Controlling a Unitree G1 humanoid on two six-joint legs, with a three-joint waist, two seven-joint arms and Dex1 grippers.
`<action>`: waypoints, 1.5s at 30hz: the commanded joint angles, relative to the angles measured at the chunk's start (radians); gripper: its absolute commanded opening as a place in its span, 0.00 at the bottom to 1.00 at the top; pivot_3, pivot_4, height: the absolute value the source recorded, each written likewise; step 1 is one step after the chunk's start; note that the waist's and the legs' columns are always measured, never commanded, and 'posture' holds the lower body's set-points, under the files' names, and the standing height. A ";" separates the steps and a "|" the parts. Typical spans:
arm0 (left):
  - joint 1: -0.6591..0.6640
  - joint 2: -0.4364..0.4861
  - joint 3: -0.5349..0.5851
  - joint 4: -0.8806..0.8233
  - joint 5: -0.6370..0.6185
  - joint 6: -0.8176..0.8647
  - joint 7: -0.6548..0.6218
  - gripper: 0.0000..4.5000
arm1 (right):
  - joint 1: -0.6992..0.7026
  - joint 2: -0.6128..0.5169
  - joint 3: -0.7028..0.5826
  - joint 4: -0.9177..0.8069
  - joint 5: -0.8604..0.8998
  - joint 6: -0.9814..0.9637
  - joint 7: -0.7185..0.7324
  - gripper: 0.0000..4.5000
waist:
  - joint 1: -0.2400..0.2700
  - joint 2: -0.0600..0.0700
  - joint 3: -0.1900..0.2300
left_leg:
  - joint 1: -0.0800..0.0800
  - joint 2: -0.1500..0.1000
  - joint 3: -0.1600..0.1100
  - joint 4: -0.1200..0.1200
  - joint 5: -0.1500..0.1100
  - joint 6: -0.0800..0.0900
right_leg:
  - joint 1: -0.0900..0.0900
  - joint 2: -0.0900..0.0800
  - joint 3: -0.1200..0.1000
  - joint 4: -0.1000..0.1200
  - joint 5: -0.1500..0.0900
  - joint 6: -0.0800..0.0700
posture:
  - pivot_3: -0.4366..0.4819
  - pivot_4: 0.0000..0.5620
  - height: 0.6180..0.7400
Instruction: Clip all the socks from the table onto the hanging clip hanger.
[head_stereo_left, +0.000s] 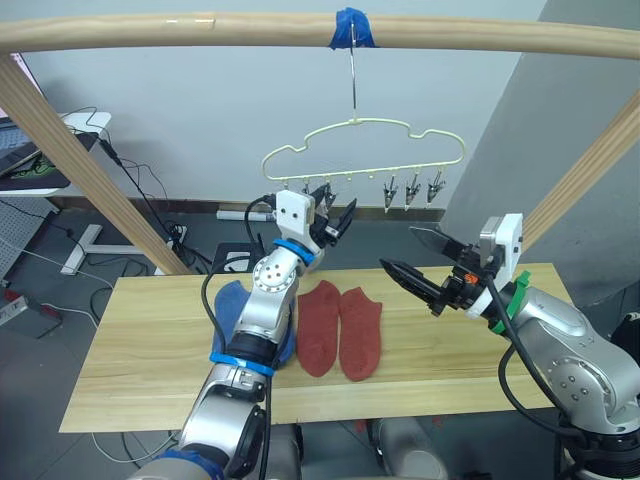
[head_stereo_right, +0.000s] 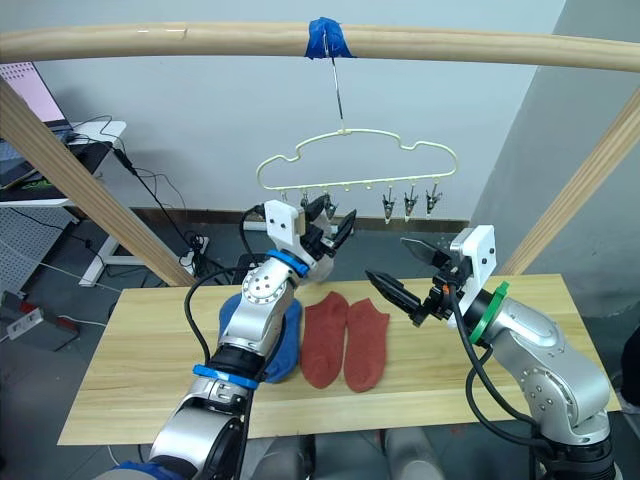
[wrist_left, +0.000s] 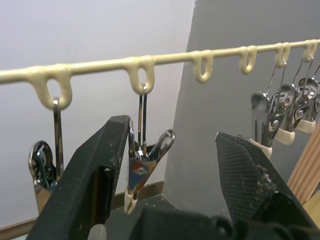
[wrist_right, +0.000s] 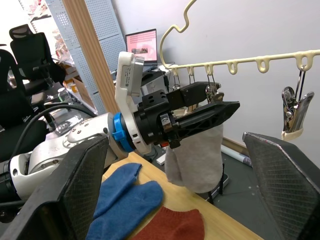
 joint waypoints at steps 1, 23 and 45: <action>-0.018 -0.010 0.005 -0.014 0.001 -0.021 0.002 0.68 | -0.007 -0.012 -0.009 -0.042 0.022 -0.007 -0.003 1.00 | 0.000 0.000 0.000 | 0.000 0.000 0.000 0.000 0.000 0.000 | 0.000 0.000 0.000 0.000 0.000 0.000 | 0.22 0.32 1.00; -0.061 -0.002 0.012 0.036 0.029 -0.023 0.047 0.06 | 0.002 -0.016 -0.003 -0.039 0.010 -0.013 -0.011 1.00 | -0.001 0.000 0.000 | 0.000 0.000 0.000 0.000 0.000 0.000 | 0.000 0.000 0.000 0.000 0.000 0.000 | 0.21 0.33 1.00; -0.101 0.175 0.478 -0.304 -0.888 1.403 0.013 0.05 | -0.267 0.103 0.495 0.879 -0.624 -0.335 0.058 1.00 | -0.027 0.000 0.000 | 0.003 0.002 -0.003 0.001 0.001 0.001 | 0.000 0.002 -0.001 0.004 0.000 0.000 | 0.30 0.31 1.00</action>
